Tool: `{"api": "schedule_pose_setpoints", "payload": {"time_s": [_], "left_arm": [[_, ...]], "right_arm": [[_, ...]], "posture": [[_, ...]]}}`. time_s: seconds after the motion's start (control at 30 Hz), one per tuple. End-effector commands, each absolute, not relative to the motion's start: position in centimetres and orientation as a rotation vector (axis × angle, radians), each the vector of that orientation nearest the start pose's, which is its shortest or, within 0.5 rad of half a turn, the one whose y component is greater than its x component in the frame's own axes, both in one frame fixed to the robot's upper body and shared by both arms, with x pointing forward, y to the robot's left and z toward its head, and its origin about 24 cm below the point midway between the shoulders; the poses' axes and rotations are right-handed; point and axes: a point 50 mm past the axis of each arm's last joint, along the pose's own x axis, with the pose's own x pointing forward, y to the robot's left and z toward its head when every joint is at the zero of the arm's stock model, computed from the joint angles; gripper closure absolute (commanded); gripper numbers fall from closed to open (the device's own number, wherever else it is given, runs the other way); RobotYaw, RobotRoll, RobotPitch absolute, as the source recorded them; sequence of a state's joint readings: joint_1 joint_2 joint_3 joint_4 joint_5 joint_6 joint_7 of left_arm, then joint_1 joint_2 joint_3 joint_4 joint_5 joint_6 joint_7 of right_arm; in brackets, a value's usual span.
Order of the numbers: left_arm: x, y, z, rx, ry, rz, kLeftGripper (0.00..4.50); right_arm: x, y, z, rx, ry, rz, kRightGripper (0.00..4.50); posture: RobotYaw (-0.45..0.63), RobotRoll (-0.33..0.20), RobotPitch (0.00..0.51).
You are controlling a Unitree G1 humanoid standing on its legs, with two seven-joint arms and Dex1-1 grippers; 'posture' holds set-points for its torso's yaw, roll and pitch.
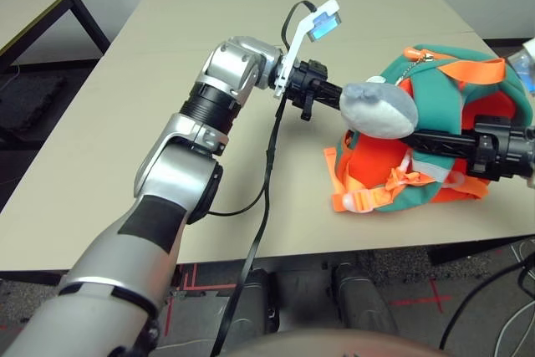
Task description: Put the pencil case into the backpack and zip it.
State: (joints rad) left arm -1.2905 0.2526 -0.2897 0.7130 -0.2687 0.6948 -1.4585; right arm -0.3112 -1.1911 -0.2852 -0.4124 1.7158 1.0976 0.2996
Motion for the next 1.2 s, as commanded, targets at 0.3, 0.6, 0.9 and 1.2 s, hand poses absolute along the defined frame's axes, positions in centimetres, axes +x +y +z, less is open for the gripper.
{"api": "schedule_pose_setpoints", "payload": {"time_s": [0.3, 0.6, 0.9, 1.2], "left_arm": [[36.5, 6.4, 25.4, 0.175, 0.354, -1.568, 4.50], [35.5, 5.3, 23.0, 0.155, 0.428, -1.628, 4.50], [34.1, 2.9, 20.5, 0.112, 0.466, -1.665, 4.50], [32.8, 0.5, 20.6, 0.080, 0.381, -1.684, 4.50]], "right_arm": [[21.0, -20.2, 24.2, 0.139, 0.449, 0.983, 4.31], [21.2, -20.2, 24.2, 0.133, 0.444, 0.990, 4.31], [21.3, -20.1, 24.2, 0.134, 0.443, 0.995, 4.31], [21.3, -20.0, 24.1, 0.135, 0.445, 0.998, 4.31]], "posture": [[-0.11, 0.000, 0.089], [-0.11, 0.000, 0.080], [-0.12, 0.000, 0.080], [-0.12, 0.000, 0.084]]}}
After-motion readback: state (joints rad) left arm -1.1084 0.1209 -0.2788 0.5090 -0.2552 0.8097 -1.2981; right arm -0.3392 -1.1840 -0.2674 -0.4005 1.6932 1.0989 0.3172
